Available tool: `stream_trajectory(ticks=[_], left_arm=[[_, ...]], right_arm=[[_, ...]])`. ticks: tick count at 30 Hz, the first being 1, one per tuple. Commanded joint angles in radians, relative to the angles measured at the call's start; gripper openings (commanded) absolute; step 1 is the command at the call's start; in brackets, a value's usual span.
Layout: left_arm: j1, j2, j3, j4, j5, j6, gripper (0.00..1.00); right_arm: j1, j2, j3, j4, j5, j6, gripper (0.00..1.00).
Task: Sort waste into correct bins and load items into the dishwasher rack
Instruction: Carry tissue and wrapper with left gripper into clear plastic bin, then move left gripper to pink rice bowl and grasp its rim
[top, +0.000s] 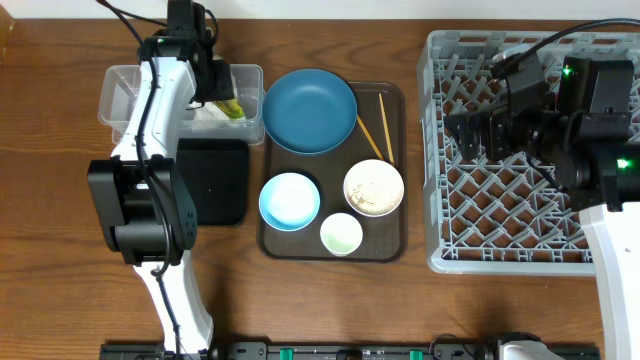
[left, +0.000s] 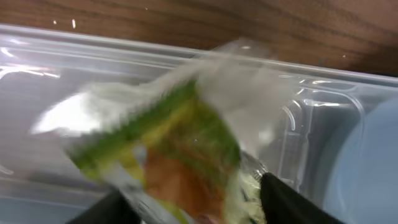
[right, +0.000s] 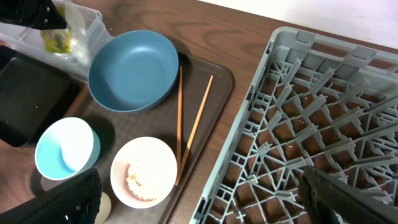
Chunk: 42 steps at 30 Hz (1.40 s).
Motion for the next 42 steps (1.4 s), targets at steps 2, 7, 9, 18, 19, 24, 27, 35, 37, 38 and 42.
stream_trajectory(ticks=[2,7,9,18,19,24,27,35,37,38,42], left_arm=[[0.002,-0.105,0.003,-0.007,0.003,-0.007,0.68],[0.002,-0.220,0.003,-0.055,0.018,-0.007,0.69],[0.001,-0.261,0.003,-0.095,0.035,-0.008,0.69],[-0.071,-0.335,0.003,-0.278,0.175,-0.008,0.68],[-0.087,-0.335,0.003,-0.293,0.175,-0.013,0.69],[-0.190,-0.335,0.002,-0.338,0.171,-0.063,0.69],[-0.247,-0.335,0.002,-0.363,0.171,-0.095,0.68],[-0.338,-0.333,-0.022,-0.375,0.171,-0.169,0.69],[-0.356,-0.332,-0.034,-0.355,0.167,-0.168,0.69],[-0.367,-0.331,-0.041,-0.344,0.158,-0.167,0.68],[-0.402,-0.327,-0.058,-0.319,0.124,-0.153,0.69]], right_arm=[[-0.009,-0.005,0.017,0.001,0.000,-0.004,0.99],[-0.009,-0.005,0.017,0.001,0.000,-0.004,0.99],[-0.009,-0.005,0.017,0.002,0.000,-0.004,0.99],[-0.009,-0.005,0.017,0.001,-0.001,-0.003,0.99],[-0.009,-0.005,0.017,0.001,0.000,-0.003,0.99],[-0.009,-0.005,0.017,0.000,-0.001,-0.003,0.99],[-0.009,-0.005,0.017,-0.003,0.000,-0.003,0.99],[-0.009,-0.005,0.017,-0.003,0.000,-0.003,0.99],[-0.009,-0.005,0.017,-0.002,0.000,-0.003,0.99],[-0.009,-0.005,0.017,-0.002,0.000,-0.003,0.99],[-0.009,-0.005,0.017,-0.002,0.000,0.005,0.99]])
